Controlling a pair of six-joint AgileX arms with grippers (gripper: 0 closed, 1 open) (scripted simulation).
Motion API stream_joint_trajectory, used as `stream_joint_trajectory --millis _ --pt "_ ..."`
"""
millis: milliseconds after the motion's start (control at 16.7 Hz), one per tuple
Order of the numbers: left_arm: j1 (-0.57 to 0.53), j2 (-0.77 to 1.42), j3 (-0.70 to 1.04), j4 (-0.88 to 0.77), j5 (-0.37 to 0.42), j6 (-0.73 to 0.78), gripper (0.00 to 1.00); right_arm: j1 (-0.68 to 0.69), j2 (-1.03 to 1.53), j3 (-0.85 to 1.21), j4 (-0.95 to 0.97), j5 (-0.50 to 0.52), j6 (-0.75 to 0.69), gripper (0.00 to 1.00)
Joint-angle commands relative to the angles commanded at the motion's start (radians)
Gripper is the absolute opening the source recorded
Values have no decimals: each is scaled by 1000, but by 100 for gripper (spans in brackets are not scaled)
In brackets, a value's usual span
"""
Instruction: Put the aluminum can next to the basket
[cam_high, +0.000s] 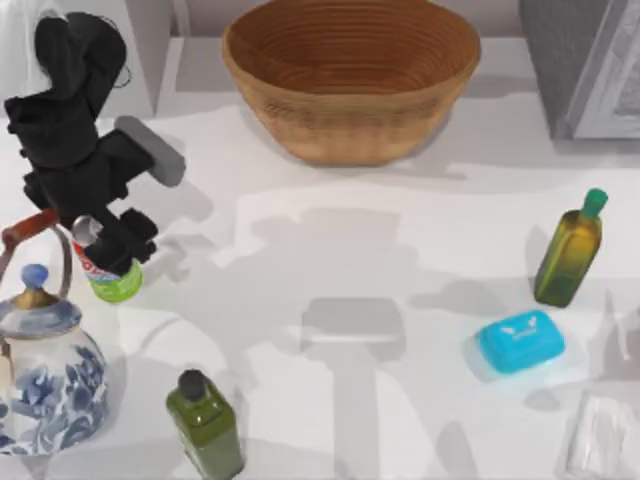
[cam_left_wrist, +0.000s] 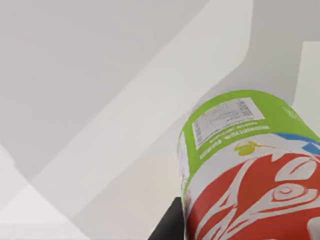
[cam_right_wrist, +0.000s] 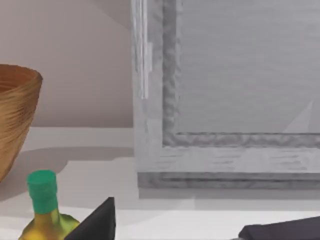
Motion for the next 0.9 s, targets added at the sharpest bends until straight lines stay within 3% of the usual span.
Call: stream_joint_trajectory --millis 540,720,900 --pt "-13 2 10 5 2 -12 0 0 0 0 0 0 0 100" --pt "-100 26 66 21 10 -110 0 0 0 0 0 0 0 100" --pt "-245 60 154 25 12 -301 0 0 0 0 0 0 0 100"
